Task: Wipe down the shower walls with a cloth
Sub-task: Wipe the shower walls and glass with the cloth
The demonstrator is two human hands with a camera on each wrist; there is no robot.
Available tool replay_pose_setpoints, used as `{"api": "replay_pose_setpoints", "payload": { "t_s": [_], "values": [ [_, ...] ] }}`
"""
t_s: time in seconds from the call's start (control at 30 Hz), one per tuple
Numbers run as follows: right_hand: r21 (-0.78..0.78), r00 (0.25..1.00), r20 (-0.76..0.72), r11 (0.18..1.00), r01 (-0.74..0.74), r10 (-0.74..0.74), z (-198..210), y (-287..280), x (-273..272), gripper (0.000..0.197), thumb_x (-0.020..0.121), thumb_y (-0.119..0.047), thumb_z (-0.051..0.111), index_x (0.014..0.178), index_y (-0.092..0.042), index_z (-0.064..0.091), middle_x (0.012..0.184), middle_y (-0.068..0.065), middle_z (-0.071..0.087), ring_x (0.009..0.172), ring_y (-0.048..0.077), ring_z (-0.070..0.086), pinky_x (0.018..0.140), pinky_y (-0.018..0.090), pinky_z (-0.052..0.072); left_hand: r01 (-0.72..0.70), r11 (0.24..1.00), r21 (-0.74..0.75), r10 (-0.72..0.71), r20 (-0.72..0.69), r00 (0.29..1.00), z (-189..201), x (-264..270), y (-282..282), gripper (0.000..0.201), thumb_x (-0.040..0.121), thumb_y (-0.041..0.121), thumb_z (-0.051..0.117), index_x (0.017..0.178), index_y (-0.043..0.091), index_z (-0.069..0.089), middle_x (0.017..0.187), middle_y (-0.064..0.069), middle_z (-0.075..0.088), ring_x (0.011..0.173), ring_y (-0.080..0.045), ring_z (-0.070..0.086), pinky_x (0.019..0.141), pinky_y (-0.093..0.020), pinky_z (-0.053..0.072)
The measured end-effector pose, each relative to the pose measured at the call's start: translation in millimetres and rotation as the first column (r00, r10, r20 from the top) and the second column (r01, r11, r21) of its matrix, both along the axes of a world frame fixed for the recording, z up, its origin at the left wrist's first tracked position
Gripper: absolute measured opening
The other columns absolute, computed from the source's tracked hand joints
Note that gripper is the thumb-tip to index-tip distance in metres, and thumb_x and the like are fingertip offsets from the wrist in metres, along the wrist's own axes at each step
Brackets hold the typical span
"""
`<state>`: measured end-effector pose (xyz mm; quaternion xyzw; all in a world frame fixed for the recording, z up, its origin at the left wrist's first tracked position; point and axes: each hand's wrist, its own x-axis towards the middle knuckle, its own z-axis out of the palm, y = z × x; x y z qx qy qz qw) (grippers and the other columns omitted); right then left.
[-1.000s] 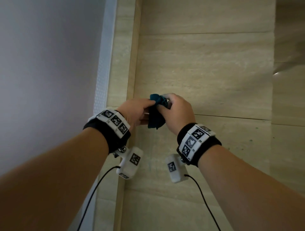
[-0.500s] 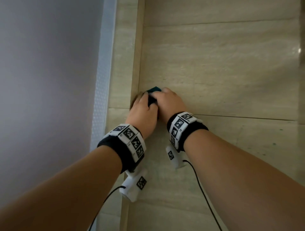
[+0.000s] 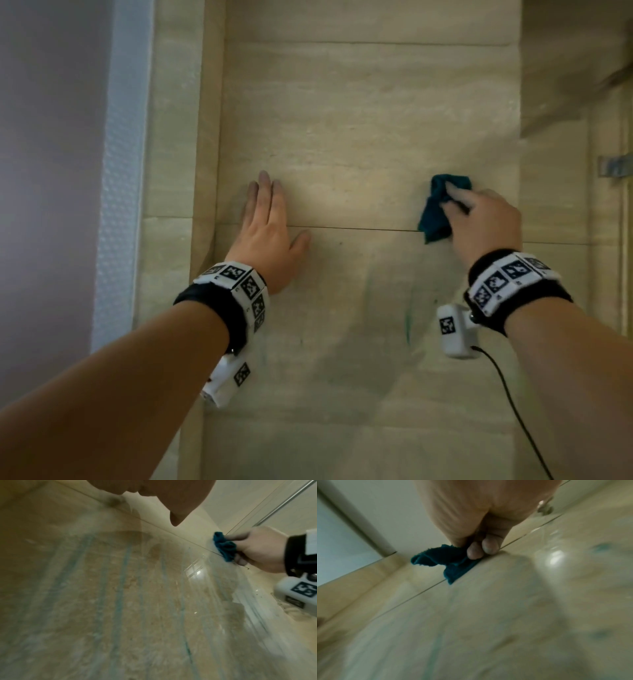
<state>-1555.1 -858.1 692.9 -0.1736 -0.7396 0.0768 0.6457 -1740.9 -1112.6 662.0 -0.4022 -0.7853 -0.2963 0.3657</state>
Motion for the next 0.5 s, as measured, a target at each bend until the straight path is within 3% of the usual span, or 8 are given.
{"api": "replay_pose_setpoints", "payload": {
  "t_s": [0.07, 0.17, 0.37, 0.43, 0.5],
  "values": [
    [-0.109, 0.998, -0.054, 0.994, -0.021, 0.015, -9.6, 21.6, 21.3, 0.035, 0.101, -0.031, 0.063, 0.136, -0.029, 0.066, 0.123, 0.009, 0.066, 0.110, 0.030, 0.064, 0.100, 0.045, 0.055, -0.015, 1.000, 0.005, 0.015, 0.010, 1.000, 0.2, -0.9, -0.3, 0.087, 0.108, 0.048, 0.040, 0.163, 0.011, -0.017, 0.169, -0.001, -0.032, 0.155, -0.017, -0.029, 0.129, -0.038, -0.009],
    [-0.181, 0.994, -0.105, 0.983, -0.039, 0.020, -19.3, 34.4, 36.9, 0.035, 0.100, -0.030, 0.064, 0.135, -0.032, 0.066, 0.128, 0.005, 0.065, 0.113, 0.027, 0.064, 0.100, 0.045, 0.056, -0.031, 0.999, 0.025, 0.031, 0.025, 0.999, 1.9, -1.6, 2.9, 0.087, 0.108, 0.047, 0.041, 0.164, 0.012, -0.015, 0.169, -0.001, -0.032, 0.155, -0.017, -0.029, 0.130, -0.039, -0.008],
    [-0.128, 0.994, -0.099, 0.990, -0.059, 0.047, -20.6, 33.6, 42.5, 0.041, 0.101, -0.022, 0.063, 0.139, -0.032, 0.054, 0.132, 0.008, 0.064, 0.119, 0.029, 0.062, 0.101, 0.044, 0.054, -0.006, 1.000, -0.001, 0.006, -0.076, 0.997, 10.3, 18.0, 30.6, 0.085, 0.107, 0.051, 0.039, 0.165, 0.015, -0.012, 0.169, -0.005, -0.032, 0.156, -0.025, -0.028, 0.130, -0.045, -0.006],
    [-0.124, 0.994, -0.066, 0.988, -0.090, 0.082, -19.5, 33.7, 46.7, 0.052, 0.101, -0.021, 0.062, 0.148, -0.038, 0.045, 0.138, 0.008, 0.061, 0.123, 0.027, 0.060, 0.104, 0.039, 0.050, 0.020, 1.000, -0.015, -0.022, -0.140, 0.990, 15.1, 30.2, 47.8, 0.083, 0.106, 0.053, 0.038, 0.166, 0.021, -0.010, 0.169, -0.005, -0.031, 0.156, -0.027, -0.028, 0.129, -0.046, -0.007],
    [-0.075, 0.998, -0.004, 0.995, -0.067, 0.067, -16.8, 40.7, 48.3, 0.052, 0.102, -0.021, 0.060, 0.149, -0.038, 0.047, 0.137, 0.008, 0.061, 0.123, 0.027, 0.059, 0.105, 0.036, 0.049, 0.038, 0.999, -0.033, -0.044, -0.210, 0.977, 19.4, 43.9, 71.0, 0.082, 0.106, 0.055, 0.038, 0.166, 0.024, -0.008, 0.170, -0.005, -0.028, 0.157, -0.028, -0.026, 0.129, -0.046, -0.008]
  ]
}}
